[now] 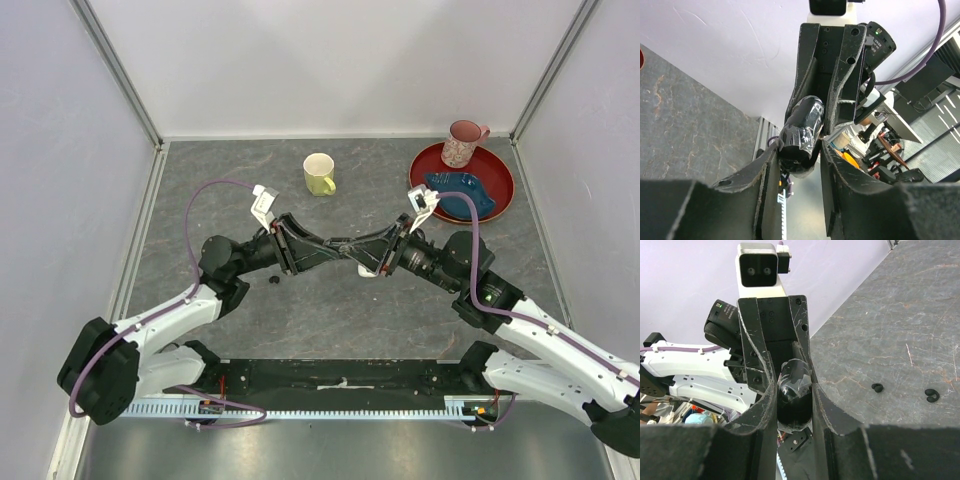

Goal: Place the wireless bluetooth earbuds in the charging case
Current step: Pick up the charging case at the center of the board.

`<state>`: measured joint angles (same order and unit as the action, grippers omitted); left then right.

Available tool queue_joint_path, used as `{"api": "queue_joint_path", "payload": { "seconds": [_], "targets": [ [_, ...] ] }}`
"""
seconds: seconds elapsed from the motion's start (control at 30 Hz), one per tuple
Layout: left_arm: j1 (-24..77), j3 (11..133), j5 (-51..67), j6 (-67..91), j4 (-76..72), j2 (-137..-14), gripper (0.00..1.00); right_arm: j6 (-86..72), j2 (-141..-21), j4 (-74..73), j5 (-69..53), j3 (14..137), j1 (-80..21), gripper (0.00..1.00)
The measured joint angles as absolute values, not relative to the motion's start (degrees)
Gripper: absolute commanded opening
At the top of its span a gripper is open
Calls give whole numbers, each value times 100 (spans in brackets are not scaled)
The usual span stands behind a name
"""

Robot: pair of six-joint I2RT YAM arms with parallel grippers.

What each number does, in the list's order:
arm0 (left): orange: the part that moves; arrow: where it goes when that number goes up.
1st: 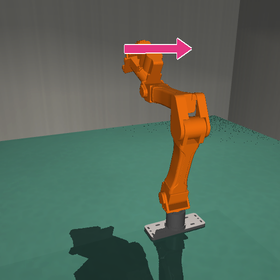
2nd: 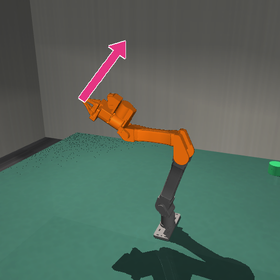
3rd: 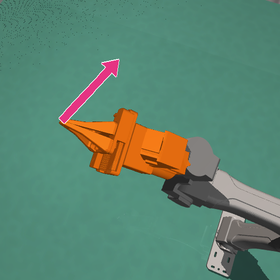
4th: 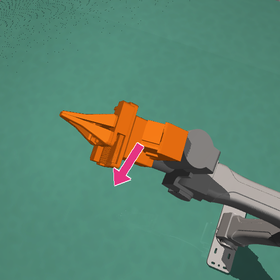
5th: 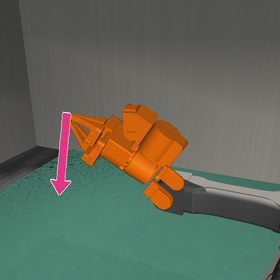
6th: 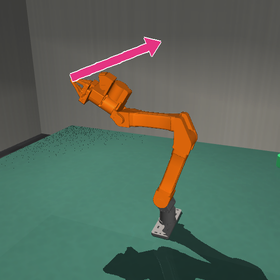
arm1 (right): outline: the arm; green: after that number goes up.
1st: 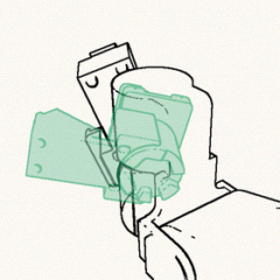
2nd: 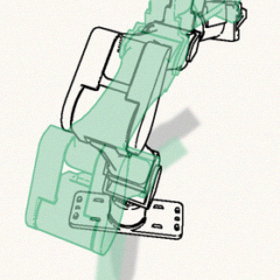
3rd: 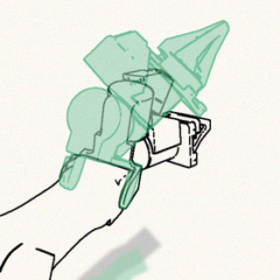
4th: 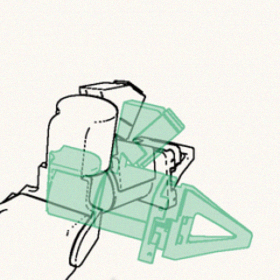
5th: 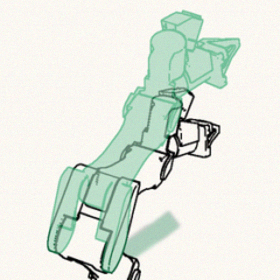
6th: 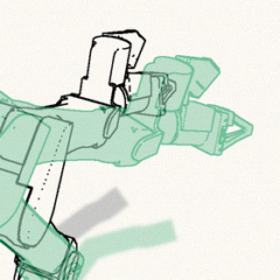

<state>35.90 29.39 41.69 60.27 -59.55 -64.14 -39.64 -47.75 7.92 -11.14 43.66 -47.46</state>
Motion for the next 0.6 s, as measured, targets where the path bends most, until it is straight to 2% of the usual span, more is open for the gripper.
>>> {"api": "queue_joint_path", "payload": {
  "seconds": [0.07, 0.2, 0.3, 0.5, 0.6],
  "targets": [
    [3610, 2941, 4134, 6045, -6005, -6429, 36, -3966, -4768, 821, -1133, 4362, -4746, 1],
    [3634, 2941, 4073, 6066, -6090, -6447, 36, -3966, -4755, 873, -1160, 4357, -4737, 1],
    [3645, 2941, 4053, 6069, -6147, -6455, 43, -3964, -4740, 902, -1164, 4351, -4737, 1],
    [3667, 2941, 3999, 6069, -6169, -6471, 47, -3964, -4735, 902, -1166, 4338, -4740, 1],
    [3699, 2941, 3957, 6069, -6171, -6486, 45, -3966, -4737, 902, -1166, 4311, -4740, 1]
  ]
}}
